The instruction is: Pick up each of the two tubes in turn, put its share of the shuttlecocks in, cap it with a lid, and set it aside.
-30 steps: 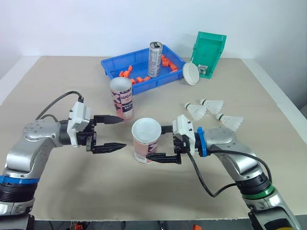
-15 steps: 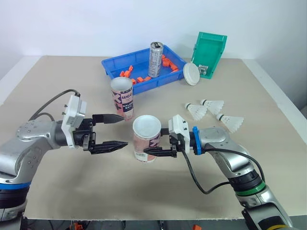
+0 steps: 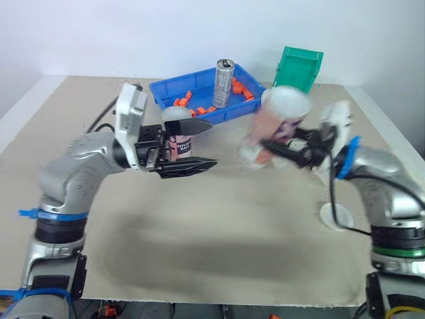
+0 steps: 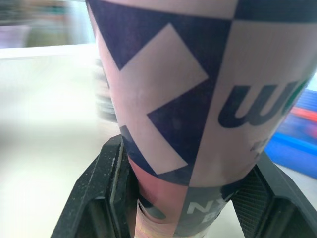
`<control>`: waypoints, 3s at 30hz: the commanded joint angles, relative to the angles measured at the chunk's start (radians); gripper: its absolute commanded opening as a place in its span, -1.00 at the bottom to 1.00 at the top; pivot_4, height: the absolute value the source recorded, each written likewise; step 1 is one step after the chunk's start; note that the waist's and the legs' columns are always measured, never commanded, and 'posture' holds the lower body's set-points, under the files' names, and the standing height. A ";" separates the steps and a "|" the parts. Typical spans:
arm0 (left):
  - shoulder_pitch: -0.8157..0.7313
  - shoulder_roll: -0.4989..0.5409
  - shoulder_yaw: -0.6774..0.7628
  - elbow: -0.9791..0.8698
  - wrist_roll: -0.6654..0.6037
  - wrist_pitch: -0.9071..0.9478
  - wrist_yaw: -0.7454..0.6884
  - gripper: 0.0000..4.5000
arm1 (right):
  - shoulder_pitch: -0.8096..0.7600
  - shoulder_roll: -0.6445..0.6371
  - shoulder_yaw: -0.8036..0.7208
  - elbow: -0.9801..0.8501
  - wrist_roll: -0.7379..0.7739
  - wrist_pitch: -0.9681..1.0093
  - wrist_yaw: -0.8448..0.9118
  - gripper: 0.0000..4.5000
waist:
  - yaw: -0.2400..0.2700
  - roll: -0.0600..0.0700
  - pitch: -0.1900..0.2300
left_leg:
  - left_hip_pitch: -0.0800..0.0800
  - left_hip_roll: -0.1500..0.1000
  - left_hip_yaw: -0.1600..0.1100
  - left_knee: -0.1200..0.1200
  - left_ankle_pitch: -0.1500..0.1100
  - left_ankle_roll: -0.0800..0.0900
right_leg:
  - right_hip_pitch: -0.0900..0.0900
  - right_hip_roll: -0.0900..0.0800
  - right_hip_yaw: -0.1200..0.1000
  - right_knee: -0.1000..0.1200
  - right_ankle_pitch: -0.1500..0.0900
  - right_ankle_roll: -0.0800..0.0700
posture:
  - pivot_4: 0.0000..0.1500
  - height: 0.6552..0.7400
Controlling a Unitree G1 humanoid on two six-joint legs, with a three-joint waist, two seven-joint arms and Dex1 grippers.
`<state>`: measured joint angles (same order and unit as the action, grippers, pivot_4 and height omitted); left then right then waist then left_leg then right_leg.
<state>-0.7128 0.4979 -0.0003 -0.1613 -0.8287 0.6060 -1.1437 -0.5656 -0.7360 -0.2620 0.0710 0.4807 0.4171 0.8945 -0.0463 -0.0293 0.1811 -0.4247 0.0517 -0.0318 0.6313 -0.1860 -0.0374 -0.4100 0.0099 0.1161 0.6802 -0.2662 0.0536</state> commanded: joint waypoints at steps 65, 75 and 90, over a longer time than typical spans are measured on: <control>0.431 -0.001 0.113 -0.195 0.132 0.102 0.327 1.00 | 0.361 -0.191 -0.138 -0.379 0.111 0.178 -0.012 0.97 | -0.032 0.008 0.002 | 0.003 -0.007 0.003 0.005 0.002 0.000 | 0.006 0.000 0.017 0.000 0.000 0.007 | 1.00 1.00; 0.535 -0.005 0.187 -0.060 0.233 -0.066 0.413 1.00 | 0.252 -0.011 0.081 -0.448 0.061 0.107 -0.080 0.97 | -0.018 0.004 0.002 | 0.000 -0.007 0.004 0.004 0.003 -0.002 | 0.003 0.000 0.018 -0.001 0.000 0.007 | 1.00 1.00; 0.259 -0.038 0.048 0.397 0.437 -0.374 0.262 1.00 | 0.305 0.105 0.124 -0.619 0.130 0.137 -0.144 0.97 | -0.016 0.004 0.002 | -0.002 -0.007 0.003 0.003 0.003 -0.002 | 0.002 0.001 0.016 -0.003 0.002 0.009 | 1.00 1.00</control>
<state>-0.4026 0.4654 0.0496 0.1945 -0.4138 0.2680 -0.8772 -0.2456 -0.6393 -0.1143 -0.4864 0.5694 0.5527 0.7655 -0.0620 -0.0257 0.1834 -0.4262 0.0451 -0.0289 0.6338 -0.1829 -0.0395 -0.4078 0.0107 0.1325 0.6774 -0.2640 0.0626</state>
